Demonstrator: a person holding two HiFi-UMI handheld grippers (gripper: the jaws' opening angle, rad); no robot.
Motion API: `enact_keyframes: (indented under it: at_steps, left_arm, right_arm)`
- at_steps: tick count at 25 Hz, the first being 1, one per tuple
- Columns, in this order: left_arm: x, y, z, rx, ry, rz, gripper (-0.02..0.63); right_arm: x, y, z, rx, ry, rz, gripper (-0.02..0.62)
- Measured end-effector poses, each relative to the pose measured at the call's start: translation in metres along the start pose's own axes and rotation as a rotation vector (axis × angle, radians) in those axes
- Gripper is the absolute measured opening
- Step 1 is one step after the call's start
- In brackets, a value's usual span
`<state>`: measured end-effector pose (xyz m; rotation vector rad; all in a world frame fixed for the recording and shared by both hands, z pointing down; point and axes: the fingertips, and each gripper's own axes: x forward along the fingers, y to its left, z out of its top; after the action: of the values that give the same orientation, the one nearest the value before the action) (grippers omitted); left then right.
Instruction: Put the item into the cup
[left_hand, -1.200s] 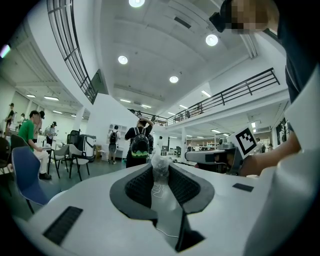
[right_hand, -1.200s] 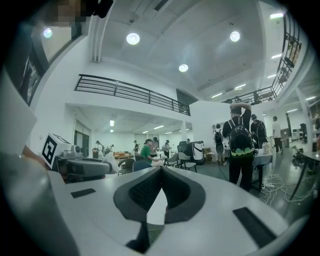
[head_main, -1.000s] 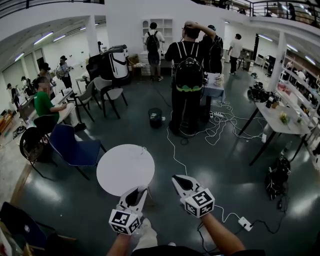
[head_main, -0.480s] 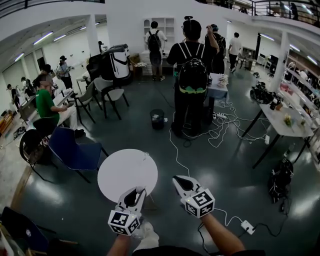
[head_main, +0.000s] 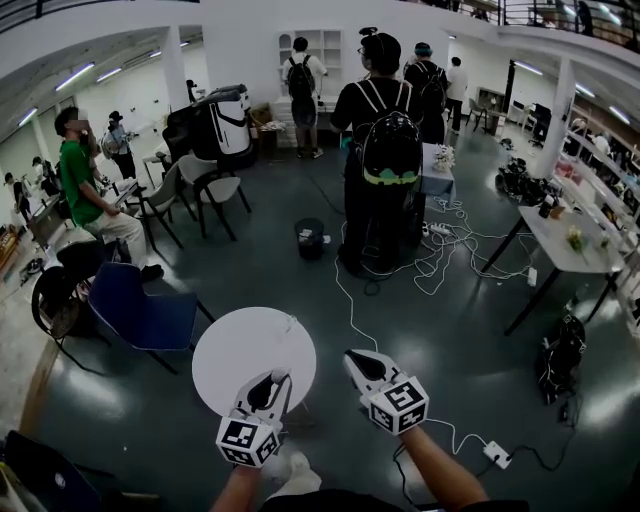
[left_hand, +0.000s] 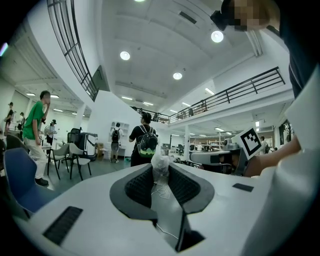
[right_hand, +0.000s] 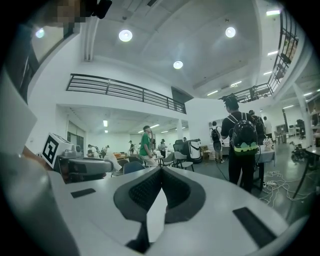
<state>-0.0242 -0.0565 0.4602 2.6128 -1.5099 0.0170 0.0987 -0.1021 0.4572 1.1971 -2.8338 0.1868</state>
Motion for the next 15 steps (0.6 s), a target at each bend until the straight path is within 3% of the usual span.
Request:
enact_keyframes:
  at_steps: [5, 15]
  left_arm:
    - [0.023, 0.028, 0.003, 0.028, 0.012, -0.018, 0.100]
    - [0.048, 0.109, 0.013, 0.007, 0.018, -0.038, 0.100]
  right_arm:
    - [0.032, -0.012, 0.004, 0.007, 0.004, -0.018, 0.017]
    - [0.114, -0.014, 0.014, 0.003, 0.027, -0.042, 0.017]
